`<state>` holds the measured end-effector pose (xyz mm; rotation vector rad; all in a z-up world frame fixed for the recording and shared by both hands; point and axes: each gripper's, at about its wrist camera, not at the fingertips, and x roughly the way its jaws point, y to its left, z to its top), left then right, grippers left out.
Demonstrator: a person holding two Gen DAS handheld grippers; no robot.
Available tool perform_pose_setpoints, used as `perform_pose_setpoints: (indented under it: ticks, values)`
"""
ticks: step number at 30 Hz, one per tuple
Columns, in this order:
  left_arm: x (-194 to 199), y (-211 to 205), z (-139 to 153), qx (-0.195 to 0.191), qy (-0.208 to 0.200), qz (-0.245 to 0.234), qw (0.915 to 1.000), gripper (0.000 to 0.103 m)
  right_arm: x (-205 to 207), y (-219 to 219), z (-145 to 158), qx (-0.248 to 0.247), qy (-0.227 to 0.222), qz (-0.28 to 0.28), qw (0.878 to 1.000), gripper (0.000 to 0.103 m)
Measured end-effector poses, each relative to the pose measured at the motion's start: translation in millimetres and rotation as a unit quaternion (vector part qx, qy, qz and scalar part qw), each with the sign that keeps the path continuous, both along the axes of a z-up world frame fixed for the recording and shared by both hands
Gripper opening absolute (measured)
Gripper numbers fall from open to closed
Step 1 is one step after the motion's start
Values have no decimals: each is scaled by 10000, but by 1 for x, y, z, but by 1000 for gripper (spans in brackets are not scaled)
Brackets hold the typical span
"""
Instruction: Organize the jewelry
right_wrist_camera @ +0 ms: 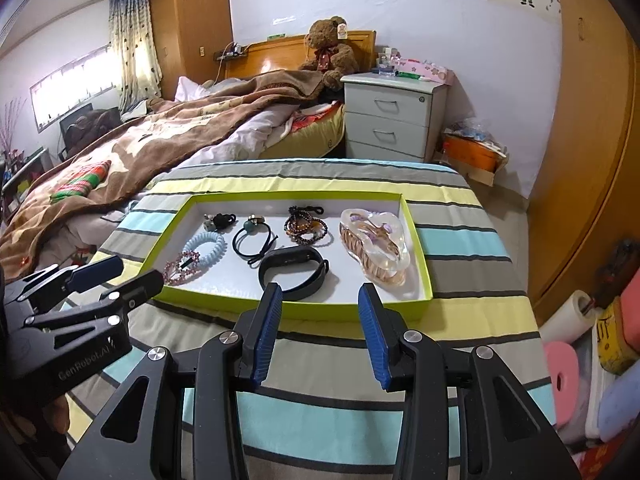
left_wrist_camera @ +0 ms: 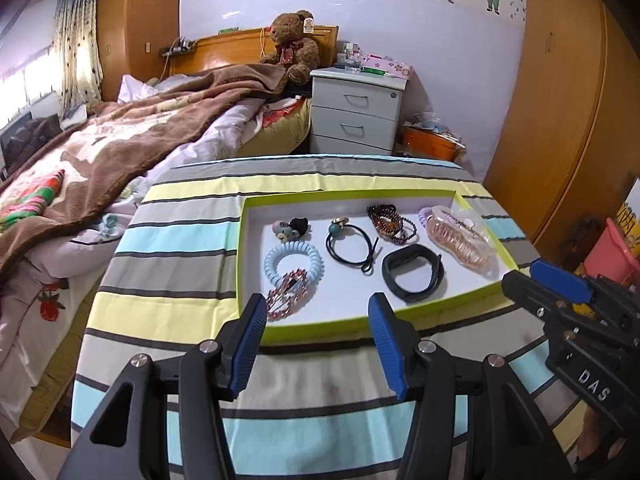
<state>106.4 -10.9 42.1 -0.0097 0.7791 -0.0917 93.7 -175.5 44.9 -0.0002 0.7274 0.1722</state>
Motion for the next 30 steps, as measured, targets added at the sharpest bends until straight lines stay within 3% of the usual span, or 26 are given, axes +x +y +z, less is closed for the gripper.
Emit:
perform_pose_setpoints:
  ticks: [5, 18, 30]
  values:
    - [-7, -3, -8, 176, 9, 139, 9997, 55, -5, 0, -3, 10, -61, -22, 10000, 41]
    - [-19, -5, -8, 60, -65, 172, 9998, 55, -10, -1, -8, 78, -31, -45, 10000, 42]
    - [-16, -4, -15, 27, 185, 223, 9996, 55, -13, -3, -9, 159, -41, -73, 9998, 42]
